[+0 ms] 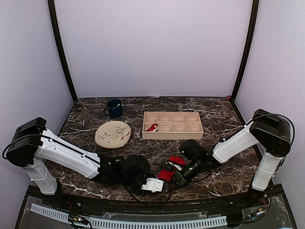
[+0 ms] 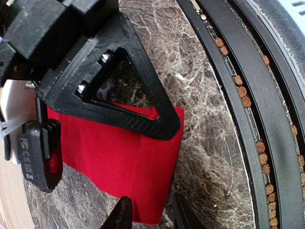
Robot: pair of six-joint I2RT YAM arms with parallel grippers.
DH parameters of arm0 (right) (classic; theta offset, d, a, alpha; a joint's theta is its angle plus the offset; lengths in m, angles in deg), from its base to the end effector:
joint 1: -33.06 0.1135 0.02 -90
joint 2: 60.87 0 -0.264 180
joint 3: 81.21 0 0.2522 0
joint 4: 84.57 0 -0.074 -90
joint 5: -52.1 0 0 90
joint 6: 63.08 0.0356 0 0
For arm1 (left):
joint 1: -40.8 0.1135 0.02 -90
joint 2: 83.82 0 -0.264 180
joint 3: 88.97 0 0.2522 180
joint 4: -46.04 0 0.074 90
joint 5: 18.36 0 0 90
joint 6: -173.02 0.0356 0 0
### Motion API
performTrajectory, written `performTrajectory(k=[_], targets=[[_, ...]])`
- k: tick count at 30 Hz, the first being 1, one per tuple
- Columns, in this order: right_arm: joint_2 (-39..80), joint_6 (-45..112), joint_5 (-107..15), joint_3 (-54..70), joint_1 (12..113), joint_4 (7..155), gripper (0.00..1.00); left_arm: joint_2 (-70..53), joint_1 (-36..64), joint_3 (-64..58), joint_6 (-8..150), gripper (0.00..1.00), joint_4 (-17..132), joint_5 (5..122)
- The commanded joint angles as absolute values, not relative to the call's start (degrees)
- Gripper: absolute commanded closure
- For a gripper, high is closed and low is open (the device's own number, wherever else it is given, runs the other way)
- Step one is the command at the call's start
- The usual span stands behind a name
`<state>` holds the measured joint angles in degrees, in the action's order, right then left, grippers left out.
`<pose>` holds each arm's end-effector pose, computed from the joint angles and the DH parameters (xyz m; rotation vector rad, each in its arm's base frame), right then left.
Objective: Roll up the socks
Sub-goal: Roll the sock at the center of the board.
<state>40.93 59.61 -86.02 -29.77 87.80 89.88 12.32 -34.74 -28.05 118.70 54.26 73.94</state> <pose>0.1456 0.2518 0.0967 0.8523 -2.5007 -1.3993 0.0847 -0.3229 0.1552 1.9259 1.3427 -0.3000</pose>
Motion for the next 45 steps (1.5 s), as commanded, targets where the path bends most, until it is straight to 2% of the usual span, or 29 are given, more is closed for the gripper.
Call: performTrajectory(k=[1, 18, 36, 45], targets=[[41.8, 60.4, -86.9, -30.7, 87.5, 91.4, 1.00, 13.6, -35.0, -28.4, 120.1, 0.69, 53.3, 74.6], [41.7, 60.4, -88.7, -31.1, 87.5, 91.8, 1.00, 16.7, -35.0, -28.1, 121.6, 0.68, 51.6, 76.7], [41.5, 60.8, -89.5, -32.0, 87.5, 92.3, 1.00, 21.4, -35.0, -22.5, 121.6, 0.76, 61.8, 68.3], [40.3, 59.9, -86.7, -32.5, 87.1, 90.4, 0.80, 25.3, -34.0, -16.6, 119.8, 0.79, 71.5, 62.4]])
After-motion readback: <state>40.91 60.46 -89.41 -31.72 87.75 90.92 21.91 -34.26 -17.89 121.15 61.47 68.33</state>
